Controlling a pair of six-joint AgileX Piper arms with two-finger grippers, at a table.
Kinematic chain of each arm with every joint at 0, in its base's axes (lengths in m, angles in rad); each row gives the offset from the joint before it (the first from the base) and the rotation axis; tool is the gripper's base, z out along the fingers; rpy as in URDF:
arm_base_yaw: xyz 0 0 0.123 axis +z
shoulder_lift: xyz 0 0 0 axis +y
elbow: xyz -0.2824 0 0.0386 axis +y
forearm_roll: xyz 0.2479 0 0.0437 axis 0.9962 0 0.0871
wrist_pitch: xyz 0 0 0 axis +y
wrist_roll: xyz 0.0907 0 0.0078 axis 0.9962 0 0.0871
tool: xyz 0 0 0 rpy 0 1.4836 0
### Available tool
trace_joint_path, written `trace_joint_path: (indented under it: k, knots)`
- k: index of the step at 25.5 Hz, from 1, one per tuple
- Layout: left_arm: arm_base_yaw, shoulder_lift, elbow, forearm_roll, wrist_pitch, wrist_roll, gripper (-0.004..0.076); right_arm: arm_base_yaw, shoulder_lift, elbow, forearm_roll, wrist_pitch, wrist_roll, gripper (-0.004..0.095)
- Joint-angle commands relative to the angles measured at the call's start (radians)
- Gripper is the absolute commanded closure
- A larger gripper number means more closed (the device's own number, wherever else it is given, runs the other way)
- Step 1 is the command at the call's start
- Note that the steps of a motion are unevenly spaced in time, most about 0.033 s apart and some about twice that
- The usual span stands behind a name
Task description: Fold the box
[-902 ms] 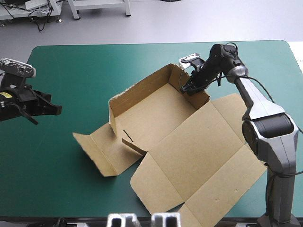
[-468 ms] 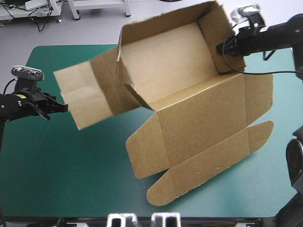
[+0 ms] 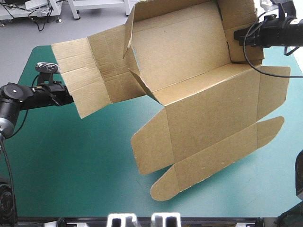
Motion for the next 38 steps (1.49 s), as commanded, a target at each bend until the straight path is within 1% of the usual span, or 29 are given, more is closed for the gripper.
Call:
trace_joint_path:
  k: [1, 2, 5, 6, 9, 13, 16, 18, 21, 27, 28, 30, 31, 33, 36, 38]
  knots:
    - [0.001, 0.015, -0.025, -0.381, 0.133, 0.157, 0.0701, -0.003, -0.041, -0.028, 0.083, 0.013, -0.003, 0.0932]
    - [0.001, 0.030, -0.027, -0.441, 0.187, 0.185, 0.0689, 0.001, -0.039, -0.028, 0.070, 0.013, -0.003, 0.0932]
    - [0.001, 0.084, -0.027, -0.637, 0.431, 0.267, 0.0608, 0.023, -0.030, -0.028, 0.044, 0.011, -0.003, 0.0932]
    - [0.000, 0.097, -0.027, -0.683, 0.454, 0.281, 0.0575, 0.031, -0.023, -0.028, 0.037, 0.011, -0.003, 0.0932]
    - [-0.010, 0.098, -0.027, -0.720, 0.454, 0.271, 0.0485, 0.053, -0.002, -0.028, 0.029, 0.011, -0.003, 0.0932]
    - [-0.027, 0.084, -0.027, -0.725, 0.454, 0.267, 0.0402, 0.081, 0.032, -0.028, 0.018, -0.005, -0.003, 0.0932]
    - [-0.058, 0.062, -0.027, -0.727, 0.454, 0.265, 0.0398, 0.101, 0.059, -0.028, -0.011, -0.024, 0.002, 0.0932]
    - [-0.080, 0.043, -0.027, -0.727, 0.454, 0.260, 0.0397, 0.118, 0.074, -0.028, -0.051, -0.034, 0.015, 0.0932]
    - [-0.108, 0.014, -0.027, -0.727, 0.454, 0.256, 0.0393, 0.145, 0.088, -0.028, -0.111, -0.068, 0.045, 0.0932]
    - [-0.129, -0.015, -0.027, -0.731, 0.454, 0.238, 0.0392, 0.220, 0.100, -0.028, -0.183, -0.153, 0.085, 0.0932]
    - [-0.129, -0.017, -0.027, -0.731, 0.454, 0.234, 0.0386, 0.243, 0.100, -0.028, -0.209, -0.183, 0.100, 0.0932]
    - [-0.129, -0.018, -0.027, -0.752, 0.454, 0.219, 0.0334, 0.279, 0.104, -0.028, -0.249, -0.208, 0.127, 0.0932]
    - [-0.129, -0.018, -0.027, -0.771, 0.454, 0.212, 0.0296, 0.304, 0.104, -0.028, -0.287, -0.227, 0.148, 0.0932]
    - [-0.129, -0.018, -0.027, -0.776, 0.454, 0.212, 0.0279, 0.338, 0.104, -0.028, -0.357, -0.260, 0.186, 0.0932]
    - [-0.129, -0.018, -0.027, -0.807, 0.454, 0.212, 0.0279, 0.369, 0.106, -0.028, -0.430, -0.285, 0.241, 0.0932]
    - [-0.129, -0.018, -0.052, -0.773, 0.427, 0.206, 0.0279, 0.394, 0.106, -0.028, -0.480, -0.301, 0.289, 0.0932]
